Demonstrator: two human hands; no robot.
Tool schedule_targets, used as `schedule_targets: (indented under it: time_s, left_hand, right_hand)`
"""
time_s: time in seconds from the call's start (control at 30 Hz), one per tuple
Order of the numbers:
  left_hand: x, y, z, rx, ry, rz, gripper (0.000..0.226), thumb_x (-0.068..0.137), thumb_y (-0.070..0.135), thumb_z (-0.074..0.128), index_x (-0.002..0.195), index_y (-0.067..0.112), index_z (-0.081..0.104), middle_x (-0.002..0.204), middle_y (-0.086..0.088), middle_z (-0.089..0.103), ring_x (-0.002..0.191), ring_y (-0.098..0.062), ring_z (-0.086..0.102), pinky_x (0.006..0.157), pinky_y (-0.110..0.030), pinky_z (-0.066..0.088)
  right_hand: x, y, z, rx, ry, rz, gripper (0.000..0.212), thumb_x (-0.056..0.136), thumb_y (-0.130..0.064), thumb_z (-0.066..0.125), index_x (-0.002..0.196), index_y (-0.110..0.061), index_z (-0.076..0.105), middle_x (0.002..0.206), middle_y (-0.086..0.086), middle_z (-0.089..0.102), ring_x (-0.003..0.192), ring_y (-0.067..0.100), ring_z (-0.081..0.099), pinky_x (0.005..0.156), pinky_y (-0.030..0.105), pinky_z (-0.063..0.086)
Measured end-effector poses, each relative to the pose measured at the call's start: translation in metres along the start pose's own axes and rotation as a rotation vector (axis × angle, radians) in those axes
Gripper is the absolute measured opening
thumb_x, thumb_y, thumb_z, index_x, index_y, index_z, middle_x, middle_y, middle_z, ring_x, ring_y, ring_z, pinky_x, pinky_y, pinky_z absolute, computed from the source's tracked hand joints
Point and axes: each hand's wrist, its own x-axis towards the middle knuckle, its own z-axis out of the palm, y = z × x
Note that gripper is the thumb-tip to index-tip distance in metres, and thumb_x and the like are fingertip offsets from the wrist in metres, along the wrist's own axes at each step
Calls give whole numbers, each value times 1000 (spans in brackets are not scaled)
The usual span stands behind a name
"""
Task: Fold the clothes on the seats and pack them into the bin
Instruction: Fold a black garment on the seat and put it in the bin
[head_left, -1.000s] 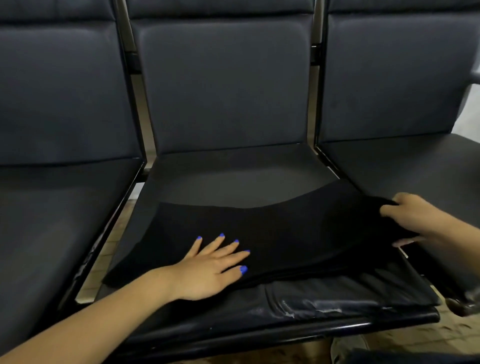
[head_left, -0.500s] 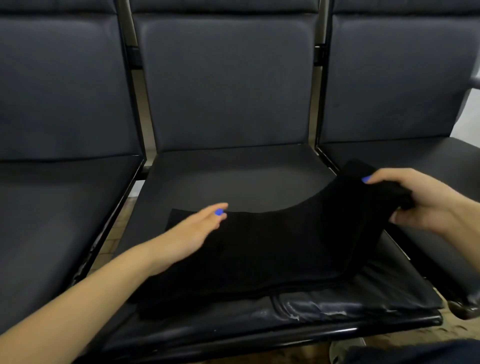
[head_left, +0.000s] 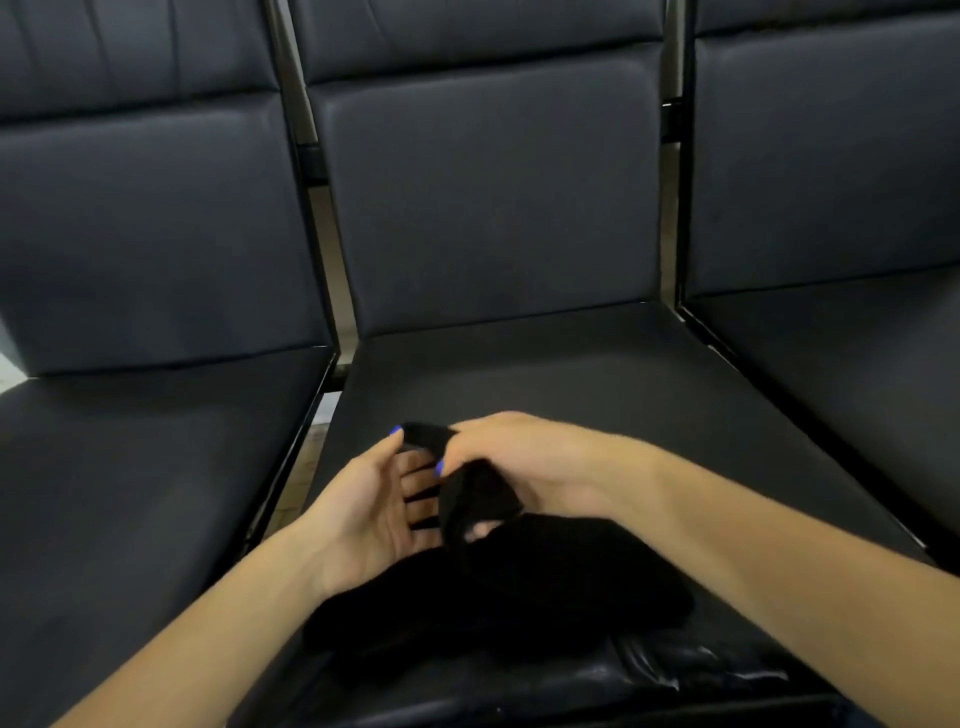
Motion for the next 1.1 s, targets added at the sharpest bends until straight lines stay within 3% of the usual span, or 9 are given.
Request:
schedule_targets:
  time_s: [0.13, 0.2, 0.27, 0.4, 0.53, 0.67, 0.8, 0.97, 1.1]
  left_hand:
    - [-2, -4, -6, 140, 54, -45, 34, 97, 31, 45, 111, 7, 65, 108, -13, 70, 92, -24, 68, 67, -31, 54]
    - [1, -9, -7, 241, 98, -24, 15, 96, 11, 48, 96, 9, 63, 80, -8, 73, 75, -18, 69, 62, -27, 53]
    - [3, -12, -9, 375, 126, 1, 21, 95, -1, 45, 84, 10, 60, 59, -4, 69, 53, -13, 67, 47, -20, 52]
    - [3, -11, -9, 541, 88, 102, 39, 93, -9, 42, 122, 11, 59, 94, -13, 72, 87, -26, 69, 68, -33, 56]
    - [3, 4, -10, 409, 19, 233, 62, 91, -16, 38, 124, 34, 55, 109, -4, 71, 93, -24, 70, 64, -34, 60]
    - [8, 3, -25, 498, 84, 174, 66, 88, -19, 42, 140, 23, 43, 110, -10, 68, 87, -26, 69, 66, -31, 58]
    - [11, -3, -35, 715, 217, 170, 65, 89, -13, 48, 145, 15, 31, 95, -9, 64, 76, -19, 63, 54, -25, 52]
    - [20, 0, -44, 955, 370, 268, 54, 89, -1, 57, 139, 10, 39, 77, -2, 61, 57, -15, 55, 38, -21, 39]
    - [15, 7, -42, 1438, 525, 241, 24, 96, 34, 50, 97, 11, 58, 98, -10, 64, 70, -24, 60, 60, -30, 51]
  right_hand:
    - [14, 29, 17, -182, -234, 133, 43, 98, -24, 48, 138, -16, 35, 112, 26, 64, 76, 22, 60, 88, 37, 50]
    - [10, 35, 15, -182, -251, 100, 58, 98, -24, 49, 148, -16, 20, 115, 24, 63, 79, 21, 60, 93, 36, 48]
    - [2, 31, 10, -153, -209, 41, 49, 98, -22, 50, 143, -17, 32, 99, 15, 66, 76, 21, 61, 85, 34, 52]
    - [-5, 27, -7, -551, 106, -136, 30, 95, -18, 51, 125, -16, 57, 76, -1, 64, 61, 11, 60, 58, 22, 51]
    - [-14, 29, -28, -1076, 269, -324, 29, 94, -26, 50, 121, -30, 59, 85, -13, 61, 82, 7, 58, 76, 26, 48]
    - [-5, 51, -18, -1369, 127, -361, 49, 97, -43, 43, 145, -37, 33, 144, 1, 37, 133, 21, 31, 110, 36, 29]
    - [1, 77, 3, -1398, -163, -184, 58, 98, -58, 19, 150, -42, -1, 160, -6, -12, 146, 17, -15, 118, 41, -11]
    - [4, 81, 19, -1412, -247, -303, 63, 96, -61, 23, 148, -44, -6, 159, -9, -14, 145, 14, -18, 116, 46, -16]
    - [2, 80, 28, -1401, -296, -429, 63, 97, -57, 30, 150, -42, 1, 160, -10, -7, 146, 12, -12, 115, 47, -13]
